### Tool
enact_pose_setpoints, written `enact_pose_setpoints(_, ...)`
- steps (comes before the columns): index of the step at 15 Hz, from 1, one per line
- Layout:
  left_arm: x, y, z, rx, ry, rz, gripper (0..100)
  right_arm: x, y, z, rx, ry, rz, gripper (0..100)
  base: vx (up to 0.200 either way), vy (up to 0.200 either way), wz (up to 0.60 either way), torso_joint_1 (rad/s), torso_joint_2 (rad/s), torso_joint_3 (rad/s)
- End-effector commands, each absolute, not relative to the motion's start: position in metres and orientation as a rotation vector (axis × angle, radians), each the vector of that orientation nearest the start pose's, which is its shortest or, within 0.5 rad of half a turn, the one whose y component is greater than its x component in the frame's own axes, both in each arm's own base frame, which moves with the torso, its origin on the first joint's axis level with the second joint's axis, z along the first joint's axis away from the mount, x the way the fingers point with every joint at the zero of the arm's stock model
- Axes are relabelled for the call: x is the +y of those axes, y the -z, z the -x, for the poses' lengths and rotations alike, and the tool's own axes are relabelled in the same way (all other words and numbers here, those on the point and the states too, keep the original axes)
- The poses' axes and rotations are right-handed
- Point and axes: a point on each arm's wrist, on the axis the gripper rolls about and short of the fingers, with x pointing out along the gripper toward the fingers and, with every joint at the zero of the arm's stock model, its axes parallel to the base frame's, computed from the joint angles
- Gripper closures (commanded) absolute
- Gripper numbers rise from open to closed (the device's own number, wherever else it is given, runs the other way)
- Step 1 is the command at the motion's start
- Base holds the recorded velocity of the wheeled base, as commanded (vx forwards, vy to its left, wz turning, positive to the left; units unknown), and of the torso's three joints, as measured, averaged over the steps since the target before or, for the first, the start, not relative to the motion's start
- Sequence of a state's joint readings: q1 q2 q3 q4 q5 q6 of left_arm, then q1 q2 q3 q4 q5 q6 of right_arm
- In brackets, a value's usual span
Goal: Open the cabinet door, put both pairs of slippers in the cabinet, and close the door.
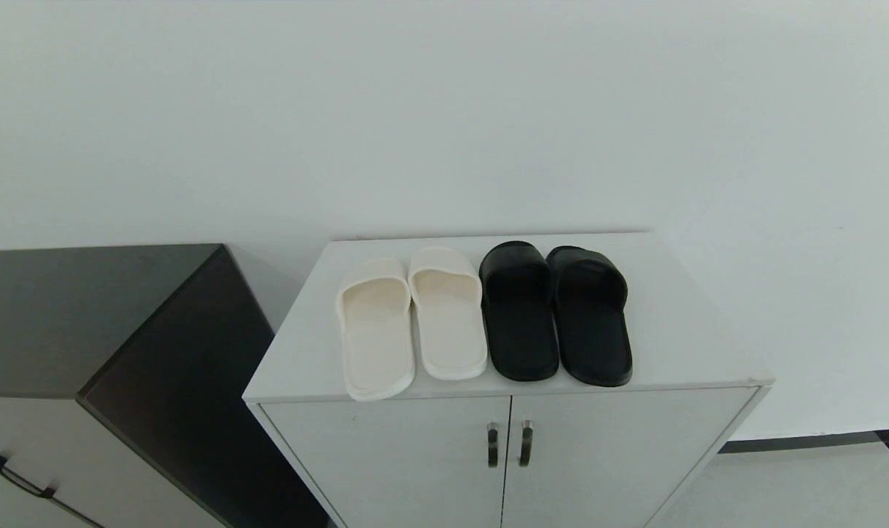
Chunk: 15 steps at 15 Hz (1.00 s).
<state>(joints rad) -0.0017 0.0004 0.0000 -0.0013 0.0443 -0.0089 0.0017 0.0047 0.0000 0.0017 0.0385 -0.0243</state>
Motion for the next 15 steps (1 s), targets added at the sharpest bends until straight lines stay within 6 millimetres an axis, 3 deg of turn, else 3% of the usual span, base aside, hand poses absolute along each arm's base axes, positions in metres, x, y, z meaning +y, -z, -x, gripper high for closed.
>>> enact_pose_setpoints(1, 0.001, -0.076, 0.023, 0.000, -0.043, 0.008, 100, 0.001, -0.076, 0.022, 0.006, -0.041, 0.023, 0, 0.000, 0.000, 0.00, 0.000, 0.00, 0.000)
enact_pose_setpoints(2, 0.001, -0.076, 0.023, 0.000, -0.040, 0.002, 100, 0.001, -0.078, 0.023, -0.002, -0.041, 0.035, 0, 0.000, 0.000, 0.00, 0.000, 0.00, 0.000)
enact_pose_setpoints(3, 0.001, -0.076, 0.023, 0.000, -0.038, -0.003, 100, 0.001, -0.125, 0.027, -0.088, -0.047, -0.047, 0, 0.000, 0.000, 0.00, 0.000, 0.00, 0.000)
enact_pose_setpoints(4, 0.001, -0.076, 0.023, 0.000, -0.038, -0.003, 100, 0.001, -0.140, 0.027, -0.105, -0.051, -0.086, 0, 0.000, 0.000, 0.00, 0.000, 0.00, 0.000)
enact_pose_setpoints(5, 0.001, -0.076, 0.023, 0.000, -0.040, -0.002, 100, 0.002, -0.188, 0.013, -0.051, -0.139, -0.215, 0, 0.000, 0.000, 0.00, 0.000, 0.00, 0.000)
enact_pose_setpoints(8, 0.001, -0.076, 0.023, -0.001, -0.043, -0.003, 100, 0.007, -0.178, -0.043, 0.215, -0.234, -0.149, 0, 0.000, 0.000, 0.00, 0.000, 0.00, 0.000)
enact_pose_setpoints(9, 0.001, -0.076, 0.023, -0.001, -0.046, -0.012, 100, 0.020, -0.182, -0.079, 0.277, -0.346, -0.179, 0, 0.000, 0.000, 0.00, 0.000, 0.00, 0.000)
enact_pose_setpoints(10, 0.001, -0.075, 0.023, 0.001, -0.044, -0.026, 100, 0.033, -0.187, -0.100, 0.276, -0.397, -0.215, 0, 0.000, 0.000, 0.00, 0.000, 0.00, 0.000)
enact_pose_setpoints(11, 0.001, -0.075, 0.023, 0.001, -0.044, -0.034, 100, 0.043, -0.189, -0.112, 0.272, -0.405, -0.222, 0, 0.000, 0.000, 0.00, 0.000, 0.00, 0.000)
enact_pose_setpoints(12, 0.001, -0.076, 0.023, 0.002, -0.044, -0.032, 100, 0.068, -0.191, -0.130, 0.262, -0.395, -0.216, 0, 0.000, 0.000, 0.00, 0.000, 0.00, 0.000)
enact_pose_setpoints(14, 0.001, -0.075, 0.023, 0.001, -0.044, -0.032, 100, 0.111, -0.202, -0.145, 0.227, -0.397, -0.196, 0, 0.000, 0.000, 0.00, 0.000, 0.00, 0.000)
enact_pose_setpoints(15, 0.001, -0.075, 0.023, 0.001, -0.044, -0.034, 100, 0.119, -0.206, -0.147, 0.226, -0.402, -0.192, 0, 0.000, 0.000, 0.00, 0.000, 0.00, 0.000)
